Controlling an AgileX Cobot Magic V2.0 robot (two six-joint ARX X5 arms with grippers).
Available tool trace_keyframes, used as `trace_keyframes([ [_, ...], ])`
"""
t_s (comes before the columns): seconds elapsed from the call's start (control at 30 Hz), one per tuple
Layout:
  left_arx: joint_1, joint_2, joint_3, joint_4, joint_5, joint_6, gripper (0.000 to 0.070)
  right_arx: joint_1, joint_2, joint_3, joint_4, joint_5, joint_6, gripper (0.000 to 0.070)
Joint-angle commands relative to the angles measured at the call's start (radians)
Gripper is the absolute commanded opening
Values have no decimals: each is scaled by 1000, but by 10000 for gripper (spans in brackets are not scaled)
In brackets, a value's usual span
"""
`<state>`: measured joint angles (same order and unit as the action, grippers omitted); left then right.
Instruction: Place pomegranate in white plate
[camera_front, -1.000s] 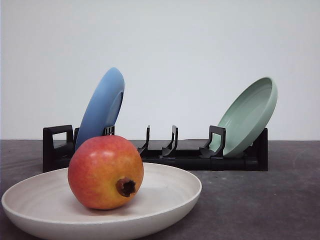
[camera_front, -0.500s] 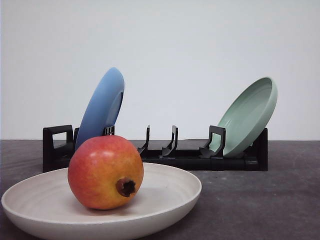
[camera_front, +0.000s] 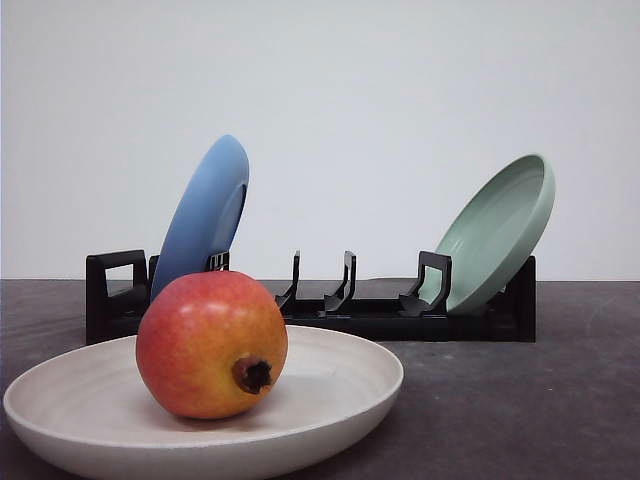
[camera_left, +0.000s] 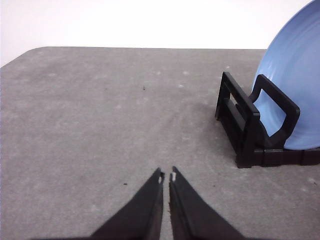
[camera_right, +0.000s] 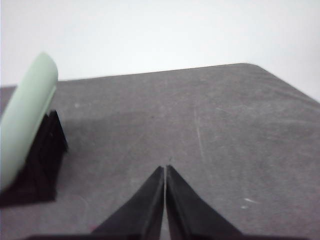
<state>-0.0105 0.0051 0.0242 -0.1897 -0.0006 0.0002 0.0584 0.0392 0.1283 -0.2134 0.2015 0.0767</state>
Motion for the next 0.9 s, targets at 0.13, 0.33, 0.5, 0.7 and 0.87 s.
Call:
trace_keyframes([
  [0.13, 0, -2, -13, 1, 1, 8, 0, -4, -17, -54, 12, -12, -92, 0],
  [0.33, 0, -2, -13, 1, 1, 9, 0, -29, -36, -117, 52, -151, -107, 0],
  [0.5, 0, -2, -13, 1, 1, 8, 0, -30, -36, -117, 34, -150, -149, 0],
  [0.7, 0, -2, -13, 1, 1, 8, 0, -30, -36, -117, 48, -152, -87, 0],
  [0.87, 0, -2, -13, 1, 1, 8, 0, -31, -36, -117, 56, -149, -87, 0],
])
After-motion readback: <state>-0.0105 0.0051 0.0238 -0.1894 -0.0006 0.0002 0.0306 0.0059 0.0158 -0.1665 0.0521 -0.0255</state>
